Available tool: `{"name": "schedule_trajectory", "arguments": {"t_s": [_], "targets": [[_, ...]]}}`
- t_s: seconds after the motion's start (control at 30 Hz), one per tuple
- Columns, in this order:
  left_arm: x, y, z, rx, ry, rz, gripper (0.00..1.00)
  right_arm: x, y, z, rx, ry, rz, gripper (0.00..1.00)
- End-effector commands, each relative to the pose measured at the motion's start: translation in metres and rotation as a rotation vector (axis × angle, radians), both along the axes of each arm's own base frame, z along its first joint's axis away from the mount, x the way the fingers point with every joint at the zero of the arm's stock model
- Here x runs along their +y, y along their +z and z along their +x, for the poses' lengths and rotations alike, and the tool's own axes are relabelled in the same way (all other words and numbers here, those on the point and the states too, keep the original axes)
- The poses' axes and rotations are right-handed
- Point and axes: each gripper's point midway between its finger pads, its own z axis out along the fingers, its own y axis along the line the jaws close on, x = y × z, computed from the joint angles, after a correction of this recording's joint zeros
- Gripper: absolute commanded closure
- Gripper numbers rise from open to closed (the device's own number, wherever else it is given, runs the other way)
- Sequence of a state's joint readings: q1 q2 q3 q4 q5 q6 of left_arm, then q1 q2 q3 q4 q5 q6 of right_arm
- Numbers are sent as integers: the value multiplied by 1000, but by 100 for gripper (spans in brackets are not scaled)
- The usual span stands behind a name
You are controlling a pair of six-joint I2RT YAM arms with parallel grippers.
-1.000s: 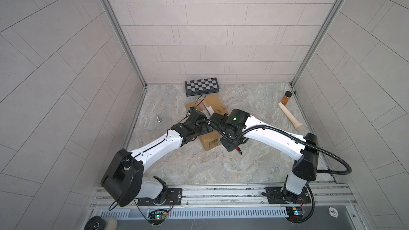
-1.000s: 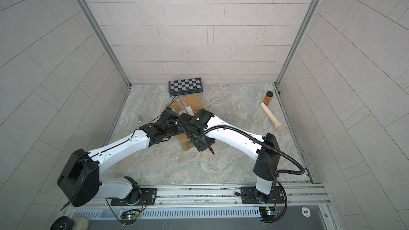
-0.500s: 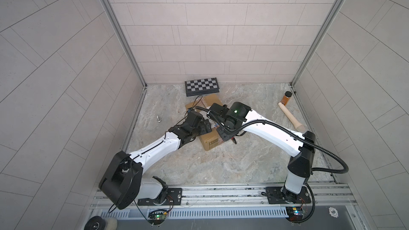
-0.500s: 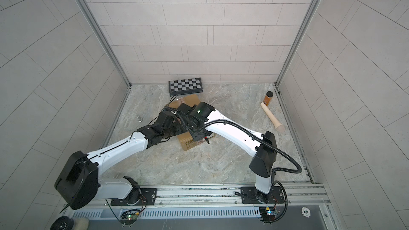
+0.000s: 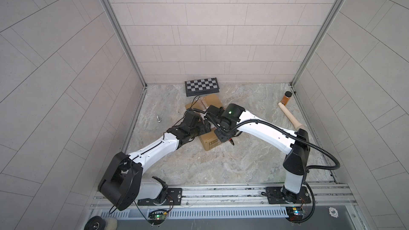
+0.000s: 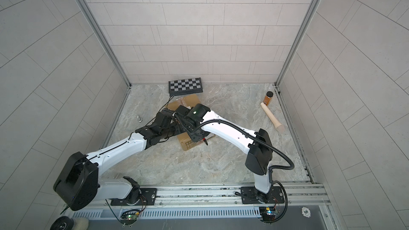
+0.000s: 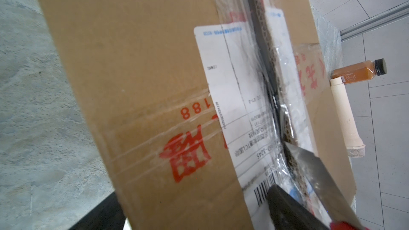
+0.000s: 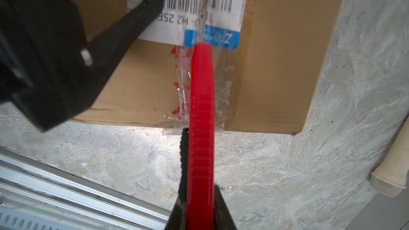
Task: Unpack the express box
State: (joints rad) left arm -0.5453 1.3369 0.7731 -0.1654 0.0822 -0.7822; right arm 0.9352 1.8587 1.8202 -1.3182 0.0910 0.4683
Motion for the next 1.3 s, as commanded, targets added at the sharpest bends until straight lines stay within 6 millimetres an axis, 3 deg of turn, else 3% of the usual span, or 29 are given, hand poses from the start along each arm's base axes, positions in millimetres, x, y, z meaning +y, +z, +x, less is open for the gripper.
{"name": "schedule_trajectory", "arguments": {"t_s": [0.0,0.47,1.27], "targets": [[41,-71,-56,283,0,211,0,-8,-7,1,2,-6,-50,100],[45,-81,-59,320,12,238,0,-25,-10,-10,22,-25,-82,100],[48,-83,-59,330,17,249,0,-62,-11,-58,156,-13,-122,100]]}}
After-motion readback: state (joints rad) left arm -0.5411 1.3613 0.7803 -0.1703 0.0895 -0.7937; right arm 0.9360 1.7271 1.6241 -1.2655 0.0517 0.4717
